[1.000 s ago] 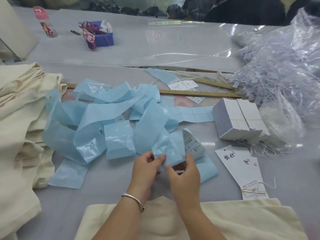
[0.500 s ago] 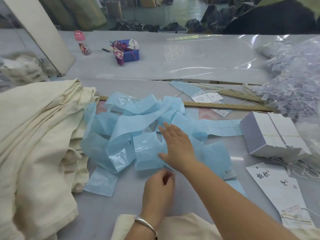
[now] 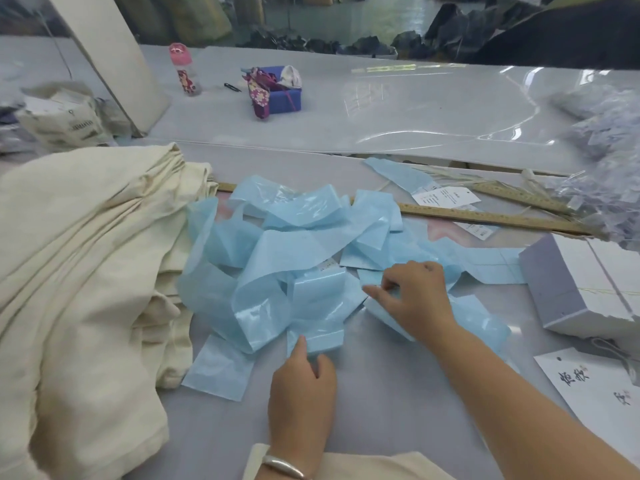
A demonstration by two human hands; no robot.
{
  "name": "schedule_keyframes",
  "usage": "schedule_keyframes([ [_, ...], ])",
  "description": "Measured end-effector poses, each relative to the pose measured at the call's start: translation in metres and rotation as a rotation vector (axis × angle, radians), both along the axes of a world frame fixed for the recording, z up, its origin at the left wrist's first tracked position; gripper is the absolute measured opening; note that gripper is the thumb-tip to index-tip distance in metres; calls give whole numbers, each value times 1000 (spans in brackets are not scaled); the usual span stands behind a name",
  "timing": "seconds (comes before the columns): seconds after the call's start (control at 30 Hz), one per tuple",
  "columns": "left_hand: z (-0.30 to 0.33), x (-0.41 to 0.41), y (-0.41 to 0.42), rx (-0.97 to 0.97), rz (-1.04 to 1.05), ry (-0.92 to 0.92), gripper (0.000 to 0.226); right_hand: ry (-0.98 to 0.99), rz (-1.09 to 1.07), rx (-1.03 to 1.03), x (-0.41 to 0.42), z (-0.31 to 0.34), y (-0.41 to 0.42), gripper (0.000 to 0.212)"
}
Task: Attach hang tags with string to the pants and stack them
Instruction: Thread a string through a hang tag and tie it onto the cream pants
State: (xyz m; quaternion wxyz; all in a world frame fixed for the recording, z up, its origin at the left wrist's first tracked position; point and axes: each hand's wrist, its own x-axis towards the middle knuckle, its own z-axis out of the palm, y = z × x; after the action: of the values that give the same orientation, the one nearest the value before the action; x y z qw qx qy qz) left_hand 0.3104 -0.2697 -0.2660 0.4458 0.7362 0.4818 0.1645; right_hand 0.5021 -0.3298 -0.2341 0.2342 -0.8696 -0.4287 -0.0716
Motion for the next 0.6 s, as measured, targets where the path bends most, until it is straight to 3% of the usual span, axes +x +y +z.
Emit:
schedule_keyframes([
  [0.07, 1, -1, 2, 33, -13, 11, 57, 147, -55, 349, -5, 15, -9, 53],
  [0.17, 9, -1, 0, 86, -40, -98, 47, 438, -219, 851, -21, 27, -27, 54],
  [0.27, 20, 9, -11, -112, -42, -294, 14, 614, -196, 1145, -42, 34, -43, 43],
  [0.4, 34, 40, -21, -714, -40, -466, 25, 743, -103, 1198, -73, 29, -55, 37],
  [0.5, 36, 62, -16, -895, -114, -425, 28, 741, -129, 1110, -80, 23, -64, 30],
  [0.6, 41, 75, -19, -1050, -309, -316, 37, 1104, -208, 1281, -66, 28, -74, 19],
])
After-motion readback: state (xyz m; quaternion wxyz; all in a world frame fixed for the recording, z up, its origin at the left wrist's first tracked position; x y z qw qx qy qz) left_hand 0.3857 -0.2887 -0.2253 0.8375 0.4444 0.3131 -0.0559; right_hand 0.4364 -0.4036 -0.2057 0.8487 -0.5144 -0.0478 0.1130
